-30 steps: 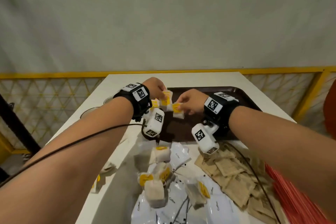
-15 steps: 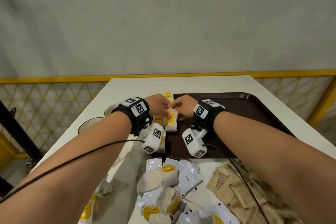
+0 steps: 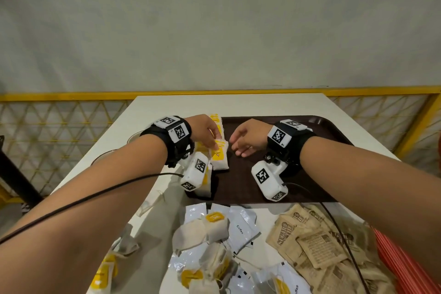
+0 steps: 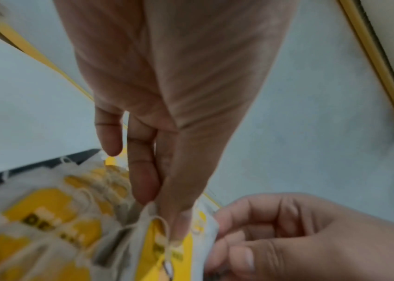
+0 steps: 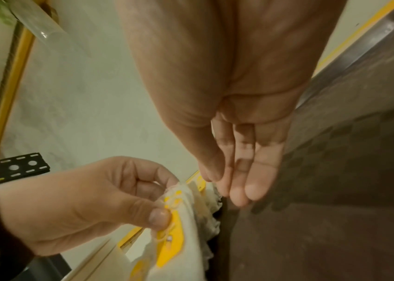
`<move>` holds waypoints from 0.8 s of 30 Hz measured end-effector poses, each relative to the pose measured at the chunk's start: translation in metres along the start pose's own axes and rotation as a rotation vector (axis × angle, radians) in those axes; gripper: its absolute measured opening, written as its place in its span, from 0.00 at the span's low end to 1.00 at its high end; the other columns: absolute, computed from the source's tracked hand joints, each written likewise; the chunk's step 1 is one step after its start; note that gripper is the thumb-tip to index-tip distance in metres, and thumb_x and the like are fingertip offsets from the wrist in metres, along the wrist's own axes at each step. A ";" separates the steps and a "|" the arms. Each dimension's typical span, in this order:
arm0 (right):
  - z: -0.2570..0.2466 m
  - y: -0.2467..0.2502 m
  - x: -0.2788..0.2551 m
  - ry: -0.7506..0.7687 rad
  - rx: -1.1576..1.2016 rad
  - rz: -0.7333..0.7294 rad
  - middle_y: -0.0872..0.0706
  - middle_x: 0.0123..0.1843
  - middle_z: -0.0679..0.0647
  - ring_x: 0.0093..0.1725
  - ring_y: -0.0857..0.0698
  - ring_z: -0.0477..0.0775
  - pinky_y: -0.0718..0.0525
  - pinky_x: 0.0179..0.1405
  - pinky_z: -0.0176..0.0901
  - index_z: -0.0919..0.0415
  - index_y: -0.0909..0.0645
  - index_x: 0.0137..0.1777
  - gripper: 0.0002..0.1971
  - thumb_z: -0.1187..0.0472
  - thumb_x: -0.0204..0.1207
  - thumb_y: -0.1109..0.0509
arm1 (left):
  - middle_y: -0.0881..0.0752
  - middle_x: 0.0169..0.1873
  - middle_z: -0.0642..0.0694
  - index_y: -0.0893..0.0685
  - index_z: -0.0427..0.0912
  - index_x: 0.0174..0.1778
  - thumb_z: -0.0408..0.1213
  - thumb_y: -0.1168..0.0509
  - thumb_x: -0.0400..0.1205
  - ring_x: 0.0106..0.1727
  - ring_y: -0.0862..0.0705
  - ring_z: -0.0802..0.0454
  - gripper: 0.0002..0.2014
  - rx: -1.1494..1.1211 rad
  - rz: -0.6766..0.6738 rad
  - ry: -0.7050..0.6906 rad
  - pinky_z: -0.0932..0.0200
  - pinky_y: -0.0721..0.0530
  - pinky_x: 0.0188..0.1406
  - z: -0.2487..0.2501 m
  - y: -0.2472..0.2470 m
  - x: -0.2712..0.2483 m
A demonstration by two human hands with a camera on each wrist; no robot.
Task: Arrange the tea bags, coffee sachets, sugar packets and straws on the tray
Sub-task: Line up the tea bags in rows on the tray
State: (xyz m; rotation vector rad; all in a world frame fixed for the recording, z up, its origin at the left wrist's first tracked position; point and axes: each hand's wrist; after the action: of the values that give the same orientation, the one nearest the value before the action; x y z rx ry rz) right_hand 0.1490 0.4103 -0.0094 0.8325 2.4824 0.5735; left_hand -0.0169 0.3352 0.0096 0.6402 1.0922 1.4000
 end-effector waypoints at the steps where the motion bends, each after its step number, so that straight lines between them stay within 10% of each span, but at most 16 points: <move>1: -0.001 -0.001 -0.001 -0.013 0.005 -0.016 0.14 0.45 0.63 0.40 0.13 0.56 0.12 0.46 0.47 0.66 0.20 0.48 0.06 0.75 0.79 0.35 | 0.15 0.41 0.53 0.12 0.48 0.48 0.39 0.24 0.74 0.44 0.17 0.58 0.09 -0.024 0.017 -0.001 0.65 0.19 0.48 -0.001 0.002 -0.001; 4: -0.003 -0.004 -0.005 -0.055 0.005 -0.077 0.16 0.43 0.63 0.40 0.14 0.57 0.11 0.39 0.43 0.67 0.21 0.42 0.09 0.77 0.80 0.39 | 0.14 0.35 0.50 0.11 0.41 0.46 0.34 0.25 0.74 0.34 0.19 0.60 0.06 -0.105 0.099 0.025 0.74 0.23 0.31 -0.004 0.012 -0.003; 13: -0.004 -0.017 -0.002 0.014 -0.071 0.019 0.14 0.45 0.60 0.42 0.13 0.49 0.11 0.50 0.45 0.66 0.16 0.46 0.11 0.79 0.75 0.35 | 0.12 0.49 0.42 0.11 0.37 0.55 0.35 0.30 0.78 0.45 0.18 0.51 0.11 0.021 0.176 0.132 0.58 0.19 0.47 -0.003 0.006 0.003; 24: -0.017 -0.020 -0.008 -0.007 0.046 -0.026 0.18 0.35 0.59 0.35 0.16 0.49 0.13 0.33 0.35 0.70 0.17 0.50 0.08 0.78 0.78 0.36 | 0.14 0.58 0.41 0.13 0.37 0.59 0.41 0.33 0.81 0.60 0.17 0.44 0.15 0.238 0.147 0.155 0.54 0.19 0.60 0.006 -0.002 0.016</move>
State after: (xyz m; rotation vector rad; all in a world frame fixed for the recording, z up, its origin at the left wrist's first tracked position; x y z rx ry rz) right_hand 0.1368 0.3866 -0.0037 0.8168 2.5049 0.5051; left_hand -0.0127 0.3516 0.0066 0.8063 1.3719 1.4768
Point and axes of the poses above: each hand's wrist, its own x-axis towards the middle knuckle, its own y-axis out of the back of the hand, z = x × y
